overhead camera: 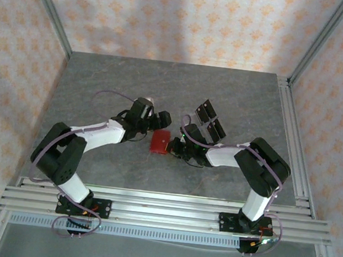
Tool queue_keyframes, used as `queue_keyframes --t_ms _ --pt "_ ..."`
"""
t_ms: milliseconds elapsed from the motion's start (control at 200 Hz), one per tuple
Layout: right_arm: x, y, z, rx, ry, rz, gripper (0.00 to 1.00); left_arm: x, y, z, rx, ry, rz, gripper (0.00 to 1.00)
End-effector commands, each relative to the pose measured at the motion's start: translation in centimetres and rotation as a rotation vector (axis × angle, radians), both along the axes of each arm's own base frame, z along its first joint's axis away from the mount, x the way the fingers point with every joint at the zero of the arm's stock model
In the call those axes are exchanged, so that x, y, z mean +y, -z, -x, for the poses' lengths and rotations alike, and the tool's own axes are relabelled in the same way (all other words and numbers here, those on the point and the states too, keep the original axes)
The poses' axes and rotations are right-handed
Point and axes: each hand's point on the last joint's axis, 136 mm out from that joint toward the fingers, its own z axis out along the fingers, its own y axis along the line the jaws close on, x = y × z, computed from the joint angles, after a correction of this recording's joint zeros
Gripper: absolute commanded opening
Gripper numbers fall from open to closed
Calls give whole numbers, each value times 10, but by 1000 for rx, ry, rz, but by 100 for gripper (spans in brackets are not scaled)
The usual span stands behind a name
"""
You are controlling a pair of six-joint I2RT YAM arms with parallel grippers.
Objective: Put the credit cards into the card holder
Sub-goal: Close the card holder at the center of the table.
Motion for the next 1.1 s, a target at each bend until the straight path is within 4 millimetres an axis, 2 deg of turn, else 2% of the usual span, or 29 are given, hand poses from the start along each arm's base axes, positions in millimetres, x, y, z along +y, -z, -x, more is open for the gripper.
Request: queue_keyframes --t_ms 0,170,360,425,601,751,1096 --pt "-12 22 6 41 19 70 0 -20 -17 0 -45 127 34 86" --pt "-11 22 6 42 20 72 0 -25 -16 -1 -47 140 62 85" --pt "-11 22 5 43 20 75 0 -24 1 1 -11 136 47 84" --pt "-11 22 5 46 17 73 0 -18 6 2 -9 125 5 83" --pt "-11 24 6 52 11 81 0 31 3 -2 -21 28 -299 83" --pt "-10 26 6 56 9 84 0 49 8 2 28 69 -479 81" --pt "-10 25 6 57 7 87 0 44 27 12 71 186 -531 79"
